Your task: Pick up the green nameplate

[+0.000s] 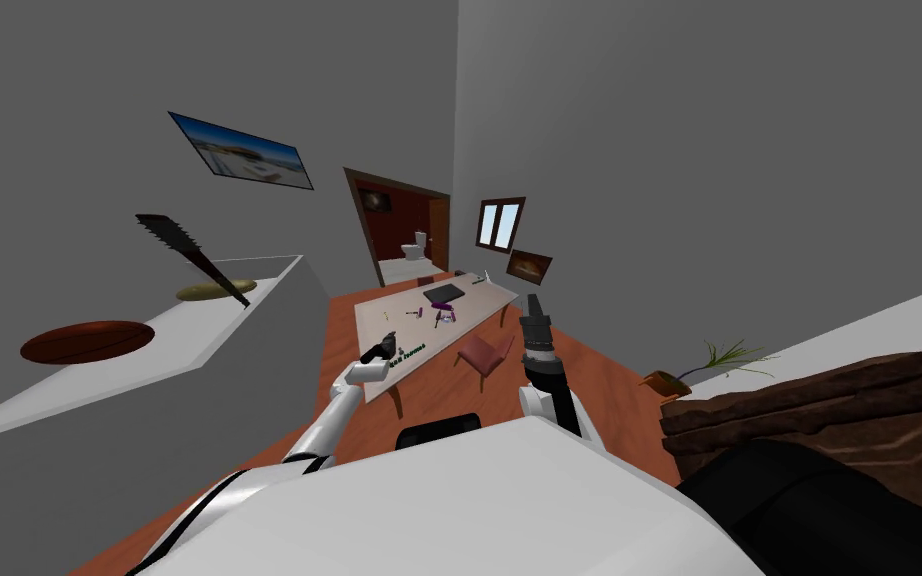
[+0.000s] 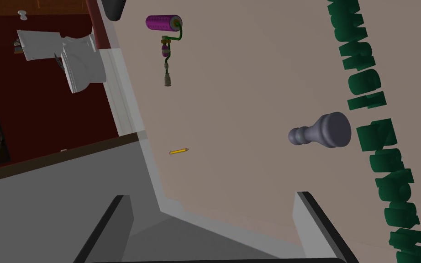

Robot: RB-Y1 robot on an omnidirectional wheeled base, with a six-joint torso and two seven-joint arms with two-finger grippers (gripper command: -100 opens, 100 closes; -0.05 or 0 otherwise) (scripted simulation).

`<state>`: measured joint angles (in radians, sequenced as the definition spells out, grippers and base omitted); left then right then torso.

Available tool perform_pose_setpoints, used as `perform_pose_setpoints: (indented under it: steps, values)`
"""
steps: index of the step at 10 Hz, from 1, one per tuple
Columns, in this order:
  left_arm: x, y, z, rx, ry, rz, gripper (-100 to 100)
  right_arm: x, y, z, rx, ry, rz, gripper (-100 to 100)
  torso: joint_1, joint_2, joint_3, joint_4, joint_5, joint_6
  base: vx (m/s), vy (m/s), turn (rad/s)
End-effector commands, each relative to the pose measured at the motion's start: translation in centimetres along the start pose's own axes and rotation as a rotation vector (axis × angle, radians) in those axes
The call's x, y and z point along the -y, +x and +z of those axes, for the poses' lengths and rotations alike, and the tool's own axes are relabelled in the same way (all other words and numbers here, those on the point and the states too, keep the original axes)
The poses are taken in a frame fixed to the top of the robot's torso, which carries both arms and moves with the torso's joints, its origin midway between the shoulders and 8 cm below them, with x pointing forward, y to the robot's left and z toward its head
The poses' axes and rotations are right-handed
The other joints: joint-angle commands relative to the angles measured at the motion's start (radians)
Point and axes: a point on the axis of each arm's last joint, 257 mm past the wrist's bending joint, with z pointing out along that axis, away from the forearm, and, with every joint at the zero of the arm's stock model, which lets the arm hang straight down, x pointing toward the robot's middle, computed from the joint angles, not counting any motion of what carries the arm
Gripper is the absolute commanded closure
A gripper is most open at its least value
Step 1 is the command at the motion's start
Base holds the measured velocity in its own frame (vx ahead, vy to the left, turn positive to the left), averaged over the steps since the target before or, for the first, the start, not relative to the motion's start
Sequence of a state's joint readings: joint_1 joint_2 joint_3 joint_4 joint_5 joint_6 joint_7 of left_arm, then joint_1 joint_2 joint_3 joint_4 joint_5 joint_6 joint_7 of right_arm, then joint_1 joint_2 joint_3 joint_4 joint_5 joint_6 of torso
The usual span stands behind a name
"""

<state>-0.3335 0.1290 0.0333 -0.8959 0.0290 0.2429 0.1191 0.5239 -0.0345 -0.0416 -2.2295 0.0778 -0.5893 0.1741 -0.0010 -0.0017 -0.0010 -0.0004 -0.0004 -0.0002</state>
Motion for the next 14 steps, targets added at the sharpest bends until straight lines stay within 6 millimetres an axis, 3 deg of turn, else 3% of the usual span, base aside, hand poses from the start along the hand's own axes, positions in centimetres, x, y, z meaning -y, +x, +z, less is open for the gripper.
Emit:
perform_pose_setpoints:
  steps: [1,9,14]
  values:
    - [-0.4,0.4,0.6,0.003,-0.046,0.005,-100,0.0,0.0,0.0,0.0,0.0,0.0,0,0.0,0.0,0.0,0.0,0.0,0.0,0.025,-0.018,0.048]
    - [-6.4,0.8,1.2,0.023,-0.28,0.021,-100,0.0,0.0,0.0,0.0,0.0,0.0,0,0.0,-0.002,-0.001,0.0,0.0,0.0,0.037,-0.018,0.033]
    - [-8.2,1.3,0.9,0.031,-0.39,0.035,-100,0.0,0.0,0.0,0.0,0.0,0.0,0,0.001,-0.001,-0.001,0.0,0.0,0.0,0.04,-0.008,0.024]
